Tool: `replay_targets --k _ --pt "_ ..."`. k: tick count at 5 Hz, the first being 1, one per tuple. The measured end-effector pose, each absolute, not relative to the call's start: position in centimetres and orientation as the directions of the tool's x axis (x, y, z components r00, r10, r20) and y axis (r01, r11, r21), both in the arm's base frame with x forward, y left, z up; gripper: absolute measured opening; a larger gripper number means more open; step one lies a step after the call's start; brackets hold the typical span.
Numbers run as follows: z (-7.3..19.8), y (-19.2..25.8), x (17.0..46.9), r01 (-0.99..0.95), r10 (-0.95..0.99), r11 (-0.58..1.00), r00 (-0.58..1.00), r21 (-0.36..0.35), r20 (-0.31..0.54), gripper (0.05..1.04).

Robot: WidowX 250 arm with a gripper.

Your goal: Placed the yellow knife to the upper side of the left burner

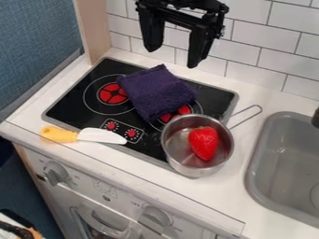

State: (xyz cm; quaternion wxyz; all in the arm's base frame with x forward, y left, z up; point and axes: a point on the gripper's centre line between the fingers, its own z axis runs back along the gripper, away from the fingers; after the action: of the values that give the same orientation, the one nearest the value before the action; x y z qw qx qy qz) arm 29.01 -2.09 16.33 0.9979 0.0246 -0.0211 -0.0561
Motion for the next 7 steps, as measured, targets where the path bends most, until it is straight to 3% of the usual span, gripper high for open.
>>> replay_targets --k 1,2,4,5,7 --pt "15.5 -2.0 29.0 0.120 -0.121 0.991 0.993 0.051 0.014 1.001" --pt "13.2 -1.0 28.2 0.318 -0.318 0.945 0.948 0.070 -0.015 1.001" --pt "9.6 4.9 25.9 0.484 -0.479 0.865 0.875 0.133 -0.073 1.001" --pt "7.7 8.7 24.9 0.609 -0.606 0.789 0.793 0.080 -0.057 1.001" --pt "5.5 12.8 23.6 0.703 -0.704 0.706 0.710 0.084 -0.014 1.001"
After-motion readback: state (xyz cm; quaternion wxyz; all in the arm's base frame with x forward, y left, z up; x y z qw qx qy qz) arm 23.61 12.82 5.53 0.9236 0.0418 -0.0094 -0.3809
